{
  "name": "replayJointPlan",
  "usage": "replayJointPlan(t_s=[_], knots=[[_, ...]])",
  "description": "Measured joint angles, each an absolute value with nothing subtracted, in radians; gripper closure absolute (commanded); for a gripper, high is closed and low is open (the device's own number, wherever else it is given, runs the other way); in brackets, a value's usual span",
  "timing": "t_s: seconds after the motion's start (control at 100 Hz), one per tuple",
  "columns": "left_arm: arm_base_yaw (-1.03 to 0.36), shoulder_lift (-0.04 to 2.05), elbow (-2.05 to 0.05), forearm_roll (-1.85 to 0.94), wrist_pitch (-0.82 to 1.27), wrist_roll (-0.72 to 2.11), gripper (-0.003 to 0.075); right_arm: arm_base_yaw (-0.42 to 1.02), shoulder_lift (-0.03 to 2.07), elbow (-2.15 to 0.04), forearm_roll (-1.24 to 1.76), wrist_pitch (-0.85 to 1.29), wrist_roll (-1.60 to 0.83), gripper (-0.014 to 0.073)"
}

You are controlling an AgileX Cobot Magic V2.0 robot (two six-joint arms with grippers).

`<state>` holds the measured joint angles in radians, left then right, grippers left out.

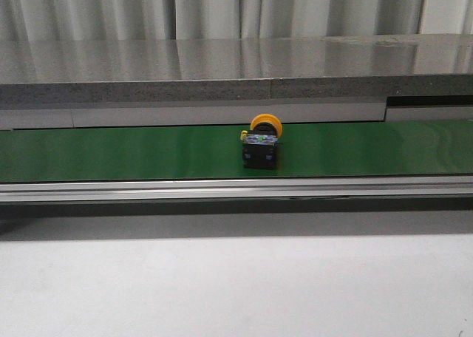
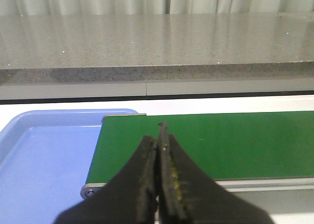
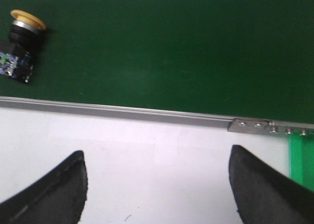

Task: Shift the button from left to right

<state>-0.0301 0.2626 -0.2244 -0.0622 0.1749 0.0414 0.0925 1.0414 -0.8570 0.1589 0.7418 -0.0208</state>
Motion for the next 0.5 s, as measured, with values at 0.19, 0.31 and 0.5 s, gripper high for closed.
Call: replayJointPlan(t_s=[0.19,0.31,0.5], knots=[[-0.03,0.263,-0.224,-0.062,0.175,0.041,0.0741,0.093,1.126,-0.894,0.216,0.717,-0.021,-0.0008],[-0.03,0.263,-0.224,-0.062,0.175,0.041,0.0741,0.093,1.204,-0.927,0.235,0.71,-0.021,-0.0008],[-0.03,0.263,-0.224,-0.062,0.173,0.041,0.0741,0.131,1.325,-0.969,0.237,0.672,-0.019,-0.0008]])
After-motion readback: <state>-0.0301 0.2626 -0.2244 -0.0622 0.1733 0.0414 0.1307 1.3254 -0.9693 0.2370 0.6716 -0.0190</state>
